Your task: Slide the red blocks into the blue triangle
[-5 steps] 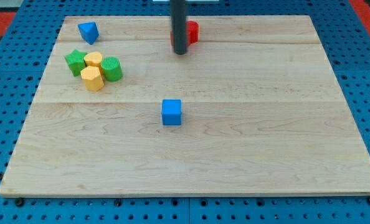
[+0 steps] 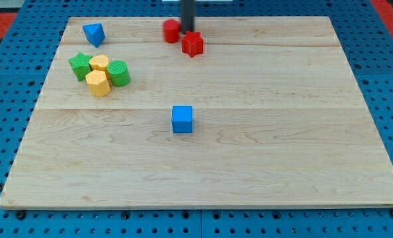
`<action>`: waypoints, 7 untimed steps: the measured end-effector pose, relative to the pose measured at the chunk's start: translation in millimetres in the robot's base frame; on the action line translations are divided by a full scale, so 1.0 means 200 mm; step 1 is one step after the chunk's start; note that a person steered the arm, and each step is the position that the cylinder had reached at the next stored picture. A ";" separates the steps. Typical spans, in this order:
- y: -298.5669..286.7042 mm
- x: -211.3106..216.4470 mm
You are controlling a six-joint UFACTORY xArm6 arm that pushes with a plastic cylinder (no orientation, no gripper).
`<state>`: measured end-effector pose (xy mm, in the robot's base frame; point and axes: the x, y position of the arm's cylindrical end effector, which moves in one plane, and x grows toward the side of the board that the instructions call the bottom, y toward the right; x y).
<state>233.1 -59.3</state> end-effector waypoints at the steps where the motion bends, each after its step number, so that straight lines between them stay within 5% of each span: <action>1: -0.44 0.00; 2: -0.58 0.00; 4: 0.44 0.05; 5: 0.63 0.16; 7: 0.14 0.31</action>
<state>294.6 -31.1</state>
